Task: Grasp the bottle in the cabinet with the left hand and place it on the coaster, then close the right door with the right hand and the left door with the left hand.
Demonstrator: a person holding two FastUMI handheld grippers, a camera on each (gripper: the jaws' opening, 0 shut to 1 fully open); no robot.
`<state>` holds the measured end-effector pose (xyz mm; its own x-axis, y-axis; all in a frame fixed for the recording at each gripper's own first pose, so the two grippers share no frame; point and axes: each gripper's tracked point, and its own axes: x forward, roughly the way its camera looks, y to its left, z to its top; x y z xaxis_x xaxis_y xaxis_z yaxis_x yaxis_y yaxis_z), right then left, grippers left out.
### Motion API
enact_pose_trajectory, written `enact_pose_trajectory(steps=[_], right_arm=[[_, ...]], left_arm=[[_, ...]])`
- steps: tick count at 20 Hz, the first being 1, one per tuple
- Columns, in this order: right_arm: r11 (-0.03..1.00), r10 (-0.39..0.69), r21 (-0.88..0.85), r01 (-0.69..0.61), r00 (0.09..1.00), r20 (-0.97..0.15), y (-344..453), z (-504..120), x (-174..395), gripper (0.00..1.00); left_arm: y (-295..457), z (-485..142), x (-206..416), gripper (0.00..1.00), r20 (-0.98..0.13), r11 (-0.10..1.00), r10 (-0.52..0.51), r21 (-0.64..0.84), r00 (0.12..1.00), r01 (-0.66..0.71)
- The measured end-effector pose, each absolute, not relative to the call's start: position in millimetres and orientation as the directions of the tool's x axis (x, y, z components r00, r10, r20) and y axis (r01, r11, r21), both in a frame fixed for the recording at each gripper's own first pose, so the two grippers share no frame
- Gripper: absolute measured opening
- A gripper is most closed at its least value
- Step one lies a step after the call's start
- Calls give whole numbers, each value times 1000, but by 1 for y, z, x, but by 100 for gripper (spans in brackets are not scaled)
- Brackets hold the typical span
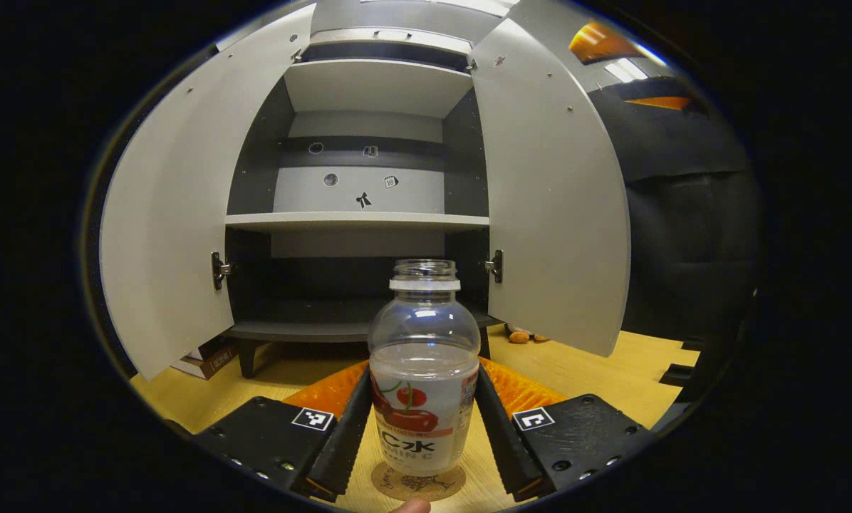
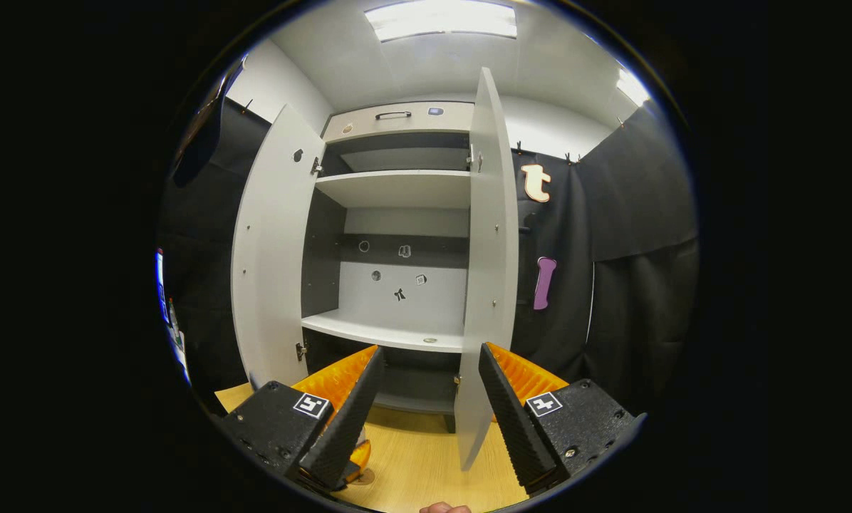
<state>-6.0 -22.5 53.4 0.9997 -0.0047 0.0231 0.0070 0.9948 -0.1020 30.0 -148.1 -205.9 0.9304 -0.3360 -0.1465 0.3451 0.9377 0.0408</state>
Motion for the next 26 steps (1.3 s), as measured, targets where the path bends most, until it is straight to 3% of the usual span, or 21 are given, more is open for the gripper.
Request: enact_pose_trajectory(steps=[2, 7, 8, 10, 15, 23, 25, 26], right_arm=[[993, -4, -117, 8, 1000, 27, -21, 59, -3, 83], [993, 0, -114, 3, 1000, 29, -19, 60, 0, 83], [995, -3, -103, 5, 1000, 23, -20, 59, -1, 83], [996, -7, -94, 9, 1000, 19, -20, 58, 1, 83], [995, -3, -99, 3, 1000, -5, -22, 52, 6, 83], [994, 42, -98, -45, 999, -29, -5, 46, 14, 83], [994, 52, -94, -55, 998, -33, 0, 45, 17, 83], [994, 52, -99, -55, 998, -36, 0, 44, 19, 83]], left_arm=[[-148, -214, 29, 80, -131, 940, -329, 51, 935, 338], [-148, -229, 35, 76, -151, 949, -304, 44, 941, 313], [-145, -236, 34, 80, -149, 952, -297, 37, 943, 305], [-142, -245, 30, 76, -166, 954, -289, 32, 943, 298], [-134, -247, 25, 76, -149, 960, -278, -17, 949, 278], [-137, -246, 17, 76, -138, 955, -287, 28, 948, 294], [-132, -252, 14, 80, -163, 960, -270, 34, 949, 279], [-130, -253, 13, 86, -169, 960, -265, 42, 949, 275]])
